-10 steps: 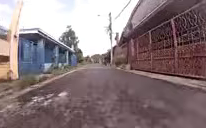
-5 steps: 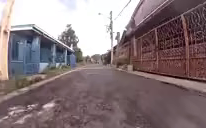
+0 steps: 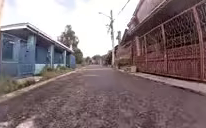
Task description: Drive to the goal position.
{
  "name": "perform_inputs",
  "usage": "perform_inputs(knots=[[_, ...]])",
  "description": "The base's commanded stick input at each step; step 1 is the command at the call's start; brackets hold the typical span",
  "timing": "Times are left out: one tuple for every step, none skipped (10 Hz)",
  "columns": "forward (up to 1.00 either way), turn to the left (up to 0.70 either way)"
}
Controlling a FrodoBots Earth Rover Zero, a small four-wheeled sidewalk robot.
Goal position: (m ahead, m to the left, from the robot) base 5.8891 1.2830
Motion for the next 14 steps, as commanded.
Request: perform_inputs(knots=[[1.00,0.00],[1.00,0.00],[1.00,0.00],[1.00,0.00],[1.00,0.00],[1.00,0.00],[1.00,0.00],[1.00,0.00],[1.00,0.00],[1.00,0.00],[1.00,0.00],[1.00,0.00],[1.00,0.10],[1.00,0.26]])
